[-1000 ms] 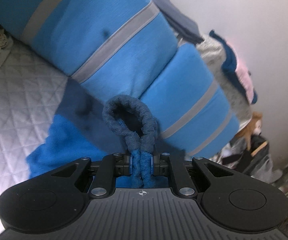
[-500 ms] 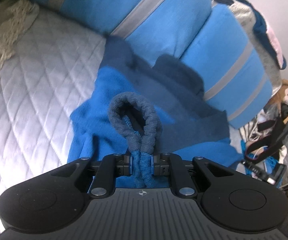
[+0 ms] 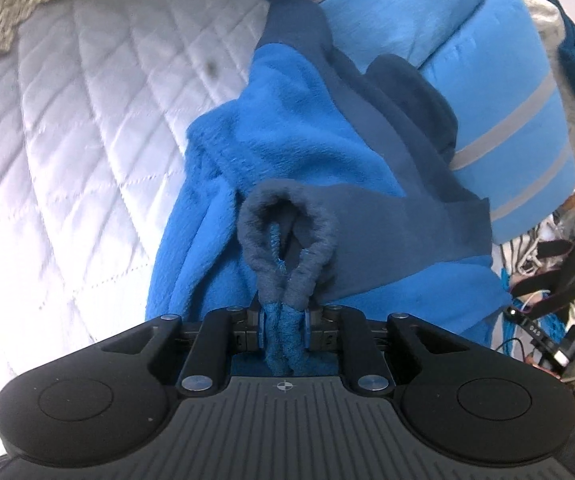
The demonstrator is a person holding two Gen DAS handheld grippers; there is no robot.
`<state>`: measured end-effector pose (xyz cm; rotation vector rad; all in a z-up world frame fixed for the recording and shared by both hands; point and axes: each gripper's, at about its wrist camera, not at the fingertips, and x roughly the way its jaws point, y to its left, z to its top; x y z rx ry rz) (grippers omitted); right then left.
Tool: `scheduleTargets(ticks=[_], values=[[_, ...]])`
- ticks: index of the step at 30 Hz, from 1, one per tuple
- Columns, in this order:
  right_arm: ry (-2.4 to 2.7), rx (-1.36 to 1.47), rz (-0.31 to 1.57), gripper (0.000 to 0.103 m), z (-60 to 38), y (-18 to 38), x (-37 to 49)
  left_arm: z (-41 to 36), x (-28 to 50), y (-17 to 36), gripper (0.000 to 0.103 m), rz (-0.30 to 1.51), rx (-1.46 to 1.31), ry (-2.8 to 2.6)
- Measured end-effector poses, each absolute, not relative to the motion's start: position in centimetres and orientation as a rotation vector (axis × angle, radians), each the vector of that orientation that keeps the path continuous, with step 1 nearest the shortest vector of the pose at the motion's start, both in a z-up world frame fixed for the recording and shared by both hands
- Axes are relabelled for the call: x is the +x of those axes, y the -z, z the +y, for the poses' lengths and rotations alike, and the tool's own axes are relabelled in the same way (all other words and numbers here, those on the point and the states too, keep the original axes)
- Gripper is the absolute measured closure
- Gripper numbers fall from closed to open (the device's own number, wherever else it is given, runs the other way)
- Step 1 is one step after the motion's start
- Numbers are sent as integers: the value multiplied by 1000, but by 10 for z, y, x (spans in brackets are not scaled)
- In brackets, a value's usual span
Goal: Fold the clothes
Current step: 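Lower the held navy sleeve onto the blue hoodie with the left tool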
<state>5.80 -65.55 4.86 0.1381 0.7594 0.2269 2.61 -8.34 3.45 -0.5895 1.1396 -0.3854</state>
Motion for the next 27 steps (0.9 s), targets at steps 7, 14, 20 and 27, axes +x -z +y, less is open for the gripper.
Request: scheduleTargets(ticks=[7, 14, 20, 27], values=[[-223, 96, 775, 66, -654, -53, 57, -67, 22, -26, 80, 1128, -712, 391], [-237, 71, 774, 57, -660, -66, 40, -57, 12, -42, 64, 1070, -725, 360], [-354, 257, 782, 56, -681, -80, 31, -56, 13, -46, 63, 1043, -741, 334], [-514, 243, 867, 46, -658, -65, 25, -57, 14, -49, 63, 1014, -753, 307]])
